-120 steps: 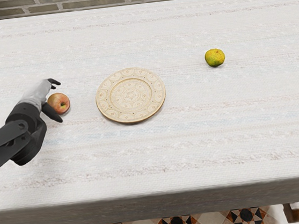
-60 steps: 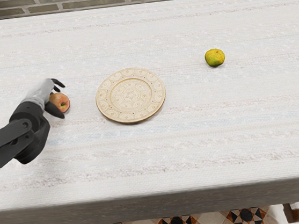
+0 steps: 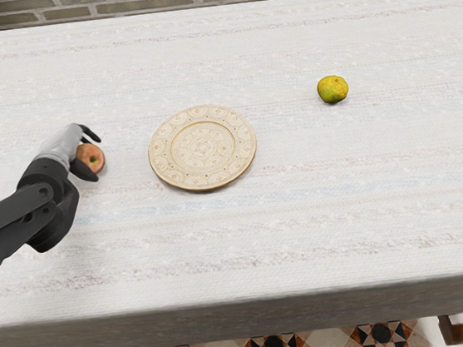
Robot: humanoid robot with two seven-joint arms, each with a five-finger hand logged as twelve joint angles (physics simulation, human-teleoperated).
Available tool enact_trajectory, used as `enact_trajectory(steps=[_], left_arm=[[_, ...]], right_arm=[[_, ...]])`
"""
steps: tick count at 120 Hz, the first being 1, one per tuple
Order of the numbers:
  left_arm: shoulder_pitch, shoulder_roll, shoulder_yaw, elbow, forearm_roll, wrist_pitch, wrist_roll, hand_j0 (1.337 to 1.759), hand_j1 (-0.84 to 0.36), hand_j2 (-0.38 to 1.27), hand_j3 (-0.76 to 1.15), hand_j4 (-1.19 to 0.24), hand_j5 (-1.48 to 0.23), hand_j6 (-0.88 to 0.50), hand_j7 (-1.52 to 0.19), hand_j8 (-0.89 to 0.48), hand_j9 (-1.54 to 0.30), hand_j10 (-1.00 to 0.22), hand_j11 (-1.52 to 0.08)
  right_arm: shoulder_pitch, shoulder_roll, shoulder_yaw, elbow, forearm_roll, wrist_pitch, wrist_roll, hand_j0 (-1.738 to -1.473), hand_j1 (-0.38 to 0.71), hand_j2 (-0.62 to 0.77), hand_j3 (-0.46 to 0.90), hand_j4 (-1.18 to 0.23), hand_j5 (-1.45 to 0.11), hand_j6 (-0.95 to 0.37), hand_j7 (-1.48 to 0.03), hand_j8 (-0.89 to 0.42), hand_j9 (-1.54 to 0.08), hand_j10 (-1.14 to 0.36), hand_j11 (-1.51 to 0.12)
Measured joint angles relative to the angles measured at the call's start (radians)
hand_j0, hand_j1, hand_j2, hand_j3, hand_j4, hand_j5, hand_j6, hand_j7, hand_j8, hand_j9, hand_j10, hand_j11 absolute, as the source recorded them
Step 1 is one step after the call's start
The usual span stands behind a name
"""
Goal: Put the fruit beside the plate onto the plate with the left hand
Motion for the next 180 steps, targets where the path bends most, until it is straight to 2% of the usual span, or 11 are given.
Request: enact_trajectory(steps=[18, 62, 91, 116, 134, 138, 158, 162, 166, 167, 180], left_arm=[[-0.001, 0.000, 0.000, 0.001, -0.004, -0.001, 0.000, 1.652, -0.16, 0.02, 0.00, -0.52, -0.73, -0.36, -0.72, -0.32, -0.73, -0.52, -0.73], [-0.018, 0.002, -0.001, -0.022, -0.017, -0.003, 0.002, 1.648, -0.17, 0.04, 0.00, -0.51, -0.86, -0.29, -0.86, -0.25, -0.86, -0.48, -0.85], [-0.091, 0.046, -0.010, -0.141, -0.022, -0.007, 0.002, 1.648, -0.16, 0.10, 0.00, -0.53, -0.91, -0.30, -0.90, -0.26, -0.90, -0.49, -0.89], [-0.185, 0.034, -0.012, -0.190, -0.050, -0.016, 0.001, 1.651, -0.17, 0.23, 0.00, -0.56, -0.92, -0.32, -0.92, -0.28, -0.91, -0.51, -0.90], [-0.217, -0.037, -0.012, -0.195, -0.065, -0.048, 0.000, 1.653, -0.21, 0.39, 0.00, -0.57, -0.94, -0.31, -0.91, -0.28, -0.91, -0.51, -0.90], [-0.224, -0.062, -0.011, -0.195, -0.065, -0.052, 0.000, 1.653, -0.20, 0.32, 0.00, -0.57, -0.93, -0.32, -0.91, -0.29, -0.90, -0.51, -0.90], [-0.225, -0.155, -0.006, -0.194, -0.067, -0.066, 0.000, 1.655, -0.20, 0.42, 0.00, -0.61, -0.95, -0.34, -0.91, -0.32, -0.90, -0.53, -0.90], [-0.224, -0.159, -0.005, -0.193, -0.066, -0.067, 0.000, 1.655, -0.20, 0.45, 0.00, -0.62, -0.94, -0.37, -0.91, -0.36, -0.90, -0.55, -0.90], [-0.222, -0.164, -0.004, -0.191, -0.065, -0.067, 0.001, 1.655, -0.21, 0.47, 0.00, -0.62, -0.94, -0.38, -0.91, -0.32, -0.90, -0.55, -0.90], [-0.221, -0.167, -0.004, -0.190, -0.065, -0.067, 0.001, 1.655, -0.21, 0.47, 0.00, -0.63, -0.93, -0.38, -0.91, -0.36, -0.90, -0.55, -0.90], [-0.215, -0.192, -0.001, -0.166, -0.063, -0.068, 0.001, 1.655, -0.21, 0.50, 0.00, -0.66, -0.93, -0.41, -0.91, -0.35, -0.91, -0.57, -0.91]], right_arm=[[0.001, 0.000, 0.000, 0.000, 0.000, 0.001, 0.000, -1.658, -0.35, 0.00, 0.00, 0.00, 0.00, 0.00, 0.00, 0.00, 0.00, 0.00, 0.00], [0.006, 0.000, 0.000, 0.000, 0.000, 0.000, 0.000, -1.658, -0.35, 0.00, 0.00, 0.00, 0.00, 0.00, 0.00, 0.00, 0.00, 0.00, 0.00], [0.011, 0.000, 0.000, 0.000, -0.001, 0.001, 0.000, -1.658, -0.35, 0.00, 0.00, 0.00, 0.00, 0.00, 0.00, 0.00, 0.00, 0.00, 0.00], [0.015, 0.000, -0.001, 0.000, -0.001, 0.001, -0.001, -1.658, -0.35, 0.00, 0.00, 0.00, 0.00, 0.00, 0.00, 0.00, 0.00, 0.00, 0.00], [0.016, 0.000, -0.001, 0.000, -0.001, 0.000, -0.001, -1.658, -0.35, 0.00, 0.00, 0.00, 0.00, 0.00, 0.00, 0.00, 0.00, 0.00, 0.00], [0.016, 0.000, -0.001, 0.000, -0.001, 0.000, -0.001, -1.658, -0.35, 0.00, 0.00, 0.00, 0.00, 0.00, 0.00, 0.00, 0.00, 0.00, 0.00], [0.015, 0.000, -0.002, 0.000, -0.002, 0.000, -0.002, -1.658, -0.35, 0.00, 0.00, 0.00, 0.00, 0.00, 0.00, 0.00, 0.00, 0.00, 0.00], [0.015, 0.000, -0.002, 0.000, -0.003, 0.000, -0.002, -1.658, -0.35, 0.00, 0.00, 0.00, 0.00, 0.00, 0.00, 0.00, 0.00, 0.00, 0.00], [0.015, 0.000, -0.002, 0.000, -0.003, 0.000, -0.002, -1.658, -0.35, 0.00, 0.00, 0.00, 0.00, 0.00, 0.00, 0.00, 0.00, 0.00, 0.00], [0.015, 0.000, -0.002, 0.000, -0.003, 0.000, -0.002, -1.658, -0.35, 0.00, 0.00, 0.00, 0.00, 0.00, 0.00, 0.00, 0.00, 0.00, 0.00], [0.015, 0.000, -0.002, 0.000, -0.003, 0.000, -0.002, -1.658, -0.35, 0.00, 0.00, 0.00, 0.00, 0.00, 0.00, 0.00, 0.00, 0.00, 0.00]])
